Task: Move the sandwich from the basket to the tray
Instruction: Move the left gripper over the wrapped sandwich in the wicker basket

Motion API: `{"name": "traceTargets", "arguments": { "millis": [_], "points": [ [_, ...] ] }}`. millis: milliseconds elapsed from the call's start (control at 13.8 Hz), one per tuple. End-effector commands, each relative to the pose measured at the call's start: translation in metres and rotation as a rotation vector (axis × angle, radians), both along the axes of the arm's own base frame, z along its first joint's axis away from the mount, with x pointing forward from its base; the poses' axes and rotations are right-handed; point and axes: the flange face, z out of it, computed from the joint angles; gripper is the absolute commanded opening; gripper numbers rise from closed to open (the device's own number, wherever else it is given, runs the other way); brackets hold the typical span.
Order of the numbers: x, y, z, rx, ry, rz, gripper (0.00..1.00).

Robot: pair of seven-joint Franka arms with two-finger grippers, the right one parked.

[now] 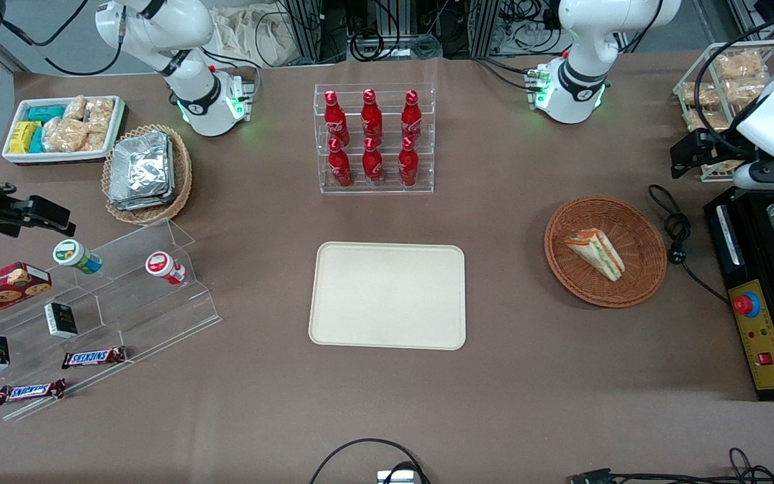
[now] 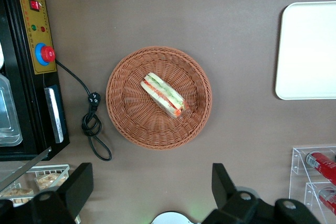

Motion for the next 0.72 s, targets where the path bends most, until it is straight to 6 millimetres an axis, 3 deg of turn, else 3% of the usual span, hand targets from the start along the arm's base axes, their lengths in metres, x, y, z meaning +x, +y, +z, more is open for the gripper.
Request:
{"name": "traceTargets", "arguments": {
  "millis": [0, 217, 434, 651],
  "points": [
    [-0.001, -0.004, 0.003, -0.015, 0.011, 0.019, 1.0],
    [0.005, -0.004, -0.013, -0.003, 0.038, 0.105, 1.0],
    [0.007, -0.013, -0.052, 0.035, 0.066, 0.221, 1.0],
    [-0.003, -0.013, -0.098, 0.051, 0.06, 0.327, 1.0]
  ]
}}
